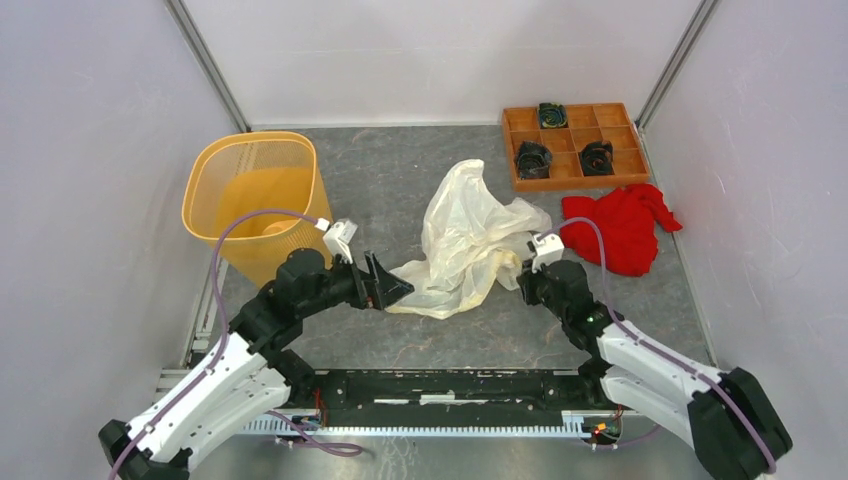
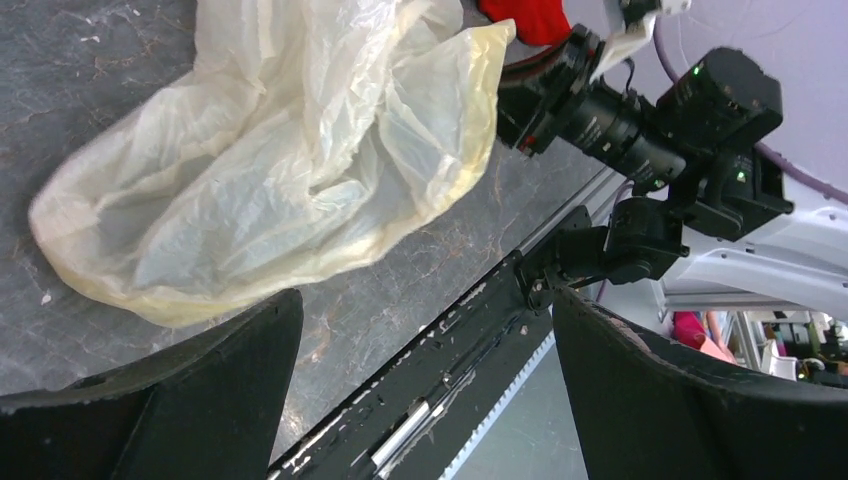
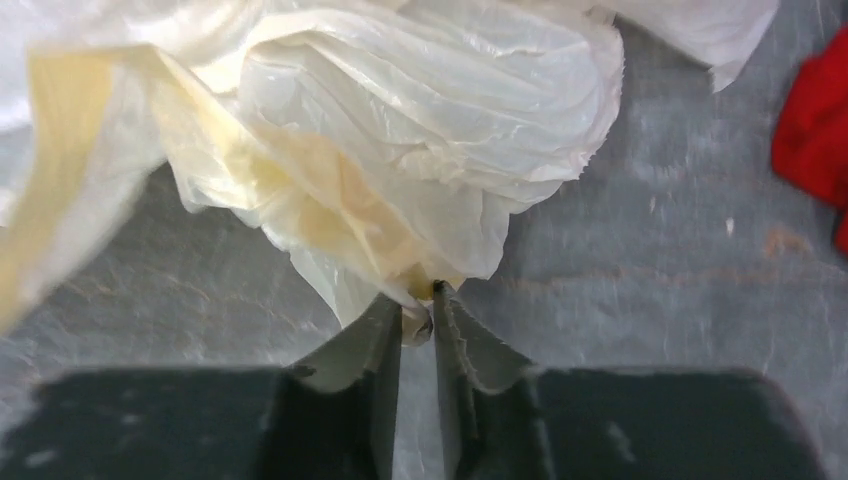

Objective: Put the trash bags into the trash bin

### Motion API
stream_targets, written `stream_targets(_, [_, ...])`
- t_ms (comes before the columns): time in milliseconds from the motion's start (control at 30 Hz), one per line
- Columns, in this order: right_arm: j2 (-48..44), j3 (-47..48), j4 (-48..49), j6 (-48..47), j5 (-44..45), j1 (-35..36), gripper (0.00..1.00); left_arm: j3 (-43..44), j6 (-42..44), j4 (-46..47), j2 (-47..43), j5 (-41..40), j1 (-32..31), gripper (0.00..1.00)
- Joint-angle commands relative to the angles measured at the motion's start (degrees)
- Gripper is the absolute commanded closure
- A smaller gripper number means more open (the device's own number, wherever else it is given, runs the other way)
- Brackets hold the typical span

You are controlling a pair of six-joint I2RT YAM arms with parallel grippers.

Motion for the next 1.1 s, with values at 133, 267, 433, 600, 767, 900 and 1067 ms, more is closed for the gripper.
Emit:
stream_targets(133, [11.2, 27.2, -18.7, 15.5, -6.4, -1.5, 1.00, -1.6, -7.2, -5.7, -5.6, -6.9, -0.4, 0.00])
stream_targets(267, [11.7, 37.6, -36.2, 14.2, -5.4, -2.7, 1.00, -1.2, -5.2, -3.4, -3.4, -7.1, -0.4, 0.00])
stream_targets(433, [5.5, 41.3, -36.6, 7.4, -7.9, -2.7, 1.00, 2.0, -1.8, -0.8, 2.9, -3.4, -0.8, 0.00])
stream_targets(600, [3.9, 45.2, -32.2, 6.5, -11.4, -2.6, 1.00, 4.9, 0.2, 1.1, 1.0, -3.3, -3.5, 0.00])
stream_targets(767, [7.4, 49.1, -31.1, 5.9, -13.0, -2.7, 1.00, 6.4, 1.8, -5.1, -0.2, -12.2, -8.8, 0.00])
stream_targets(900, [7.7, 49.8, -30.6, 6.0, -13.0, -2.7, 1.00, 4.8, 0.9, -7.0, 1.5, -18.1, -11.8, 0.00])
stream_targets(1067, [7.6, 50.0, -31.1, 4.5, -14.0, -2.7, 1.00, 2.3, -0.8, -8.7, 3.8, -27.0, -12.5, 0.00])
